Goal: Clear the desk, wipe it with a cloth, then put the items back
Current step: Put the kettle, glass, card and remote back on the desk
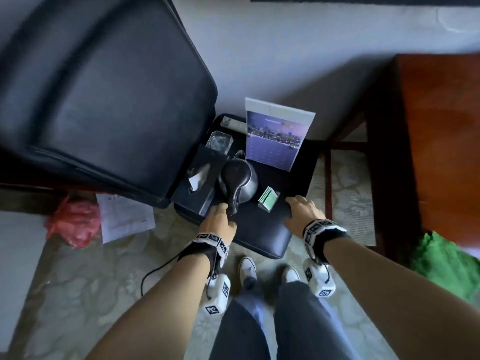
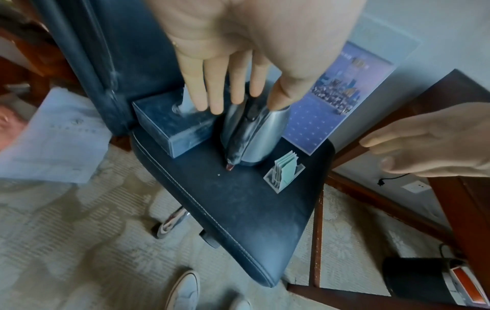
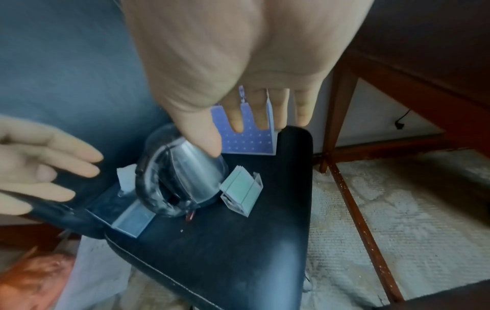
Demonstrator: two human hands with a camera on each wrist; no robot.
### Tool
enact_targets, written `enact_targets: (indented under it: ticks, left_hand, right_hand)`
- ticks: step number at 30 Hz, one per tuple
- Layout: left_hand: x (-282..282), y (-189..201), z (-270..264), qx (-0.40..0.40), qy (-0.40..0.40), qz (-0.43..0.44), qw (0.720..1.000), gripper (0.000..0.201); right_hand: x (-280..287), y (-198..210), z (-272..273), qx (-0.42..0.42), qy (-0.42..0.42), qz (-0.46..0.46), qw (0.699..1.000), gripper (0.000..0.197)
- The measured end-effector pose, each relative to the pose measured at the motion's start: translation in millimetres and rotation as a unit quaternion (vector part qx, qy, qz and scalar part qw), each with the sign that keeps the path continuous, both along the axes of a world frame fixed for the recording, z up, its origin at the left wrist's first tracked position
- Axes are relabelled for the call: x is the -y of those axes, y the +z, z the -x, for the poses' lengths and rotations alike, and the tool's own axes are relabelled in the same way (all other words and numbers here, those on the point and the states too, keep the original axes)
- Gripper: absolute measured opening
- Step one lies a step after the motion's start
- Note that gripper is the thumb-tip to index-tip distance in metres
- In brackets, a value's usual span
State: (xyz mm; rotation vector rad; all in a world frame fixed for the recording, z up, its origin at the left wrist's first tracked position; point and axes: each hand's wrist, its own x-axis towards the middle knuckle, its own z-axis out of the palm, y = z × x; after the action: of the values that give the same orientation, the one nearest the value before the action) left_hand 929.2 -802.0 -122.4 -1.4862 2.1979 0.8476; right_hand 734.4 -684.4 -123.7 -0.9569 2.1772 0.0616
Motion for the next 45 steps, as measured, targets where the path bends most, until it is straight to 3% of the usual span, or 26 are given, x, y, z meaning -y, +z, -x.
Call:
enact_targets:
  ticks: [5, 8, 11, 14, 19, 23, 28, 33, 40, 45]
  left_hand:
    - [13, -75, 23, -0.057, 0.096, -0.001, 0.994, 0.074]
    - [17, -110, 35, -0.142, 0.183, 0.039, 0.972, 0.059]
    - [20, -127, 40, -0.162, 0.255, 0.064, 0.951, 0.042]
    - [22, -136, 42, -0.150, 0.277, 0.077, 0.946, 0.037]
    - [24, -142, 41, -0.134, 0.251, 0.083, 0.955, 0.020]
    - [28, -137, 43, -0.131, 0.249, 0.073, 0.957, 0.021]
    - [35, -120, 44, -0.152, 0.233, 0.044, 0.959, 0.011]
    - [31, -72, 36, -0.152, 0.155, 0.064, 0.974, 0.012]
    - [20, 56, 37, -0.180, 0.057, 0.102, 0.977, 0.006]
    - [1, 158, 43, -0.224, 0.015, 0.140, 0.964, 0.017]
  right_hand:
    - [37, -80, 8, -0.013, 0.011, 0.002, 1.000, 0.085]
    - [53, -123, 13, -0.030, 0.025, 0.008, 0.999, 0.096]
    - [59, -155, 12, -0.040, 0.056, 0.002, 0.998, 0.107]
    - [56, -175, 10, -0.040, 0.085, -0.002, 0.996, 0.114]
    - [55, -183, 8, -0.061, 0.090, 0.011, 0.994, 0.104]
    - [59, -179, 10, -0.031, 0.058, 0.025, 0.998, 0.101]
    - [64, -151, 23, 0.005, 0.045, 0.041, 0.998, 0.107]
    - [65, -94, 48, -0.014, 0.054, 0.057, 0.997, 0.106]
    - [38, 33, 67, -0.044, -0.014, 0.127, 0.991, 0.089]
    - [-2, 143, 64, -0.085, -0.071, 0.215, 0.970, 0.077]
